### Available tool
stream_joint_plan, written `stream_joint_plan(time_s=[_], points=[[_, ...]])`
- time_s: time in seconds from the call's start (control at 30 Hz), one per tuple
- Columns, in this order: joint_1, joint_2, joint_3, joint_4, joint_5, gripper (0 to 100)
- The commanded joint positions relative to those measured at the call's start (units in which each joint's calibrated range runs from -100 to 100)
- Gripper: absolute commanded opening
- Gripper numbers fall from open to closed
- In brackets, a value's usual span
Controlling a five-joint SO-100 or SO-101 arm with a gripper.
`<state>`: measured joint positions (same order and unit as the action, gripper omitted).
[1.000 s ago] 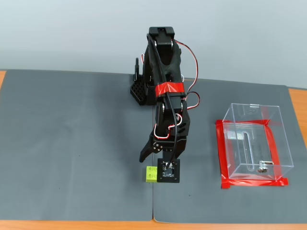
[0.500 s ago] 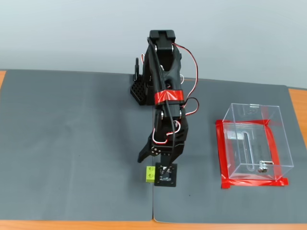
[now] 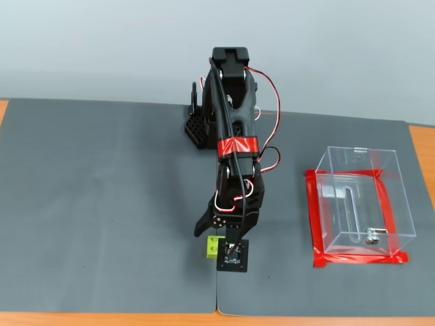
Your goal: Pick the green lego block and place it into the transparent box
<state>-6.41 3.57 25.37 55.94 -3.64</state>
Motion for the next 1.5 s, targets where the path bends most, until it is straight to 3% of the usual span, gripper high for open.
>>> stream_joint_plan(time_s=[0.0,1.47], points=[[0.1,-0.1,-2.6,-1.2,0.2,34],[0.1,4.9,-1.7,-5.9,0.2,34]])
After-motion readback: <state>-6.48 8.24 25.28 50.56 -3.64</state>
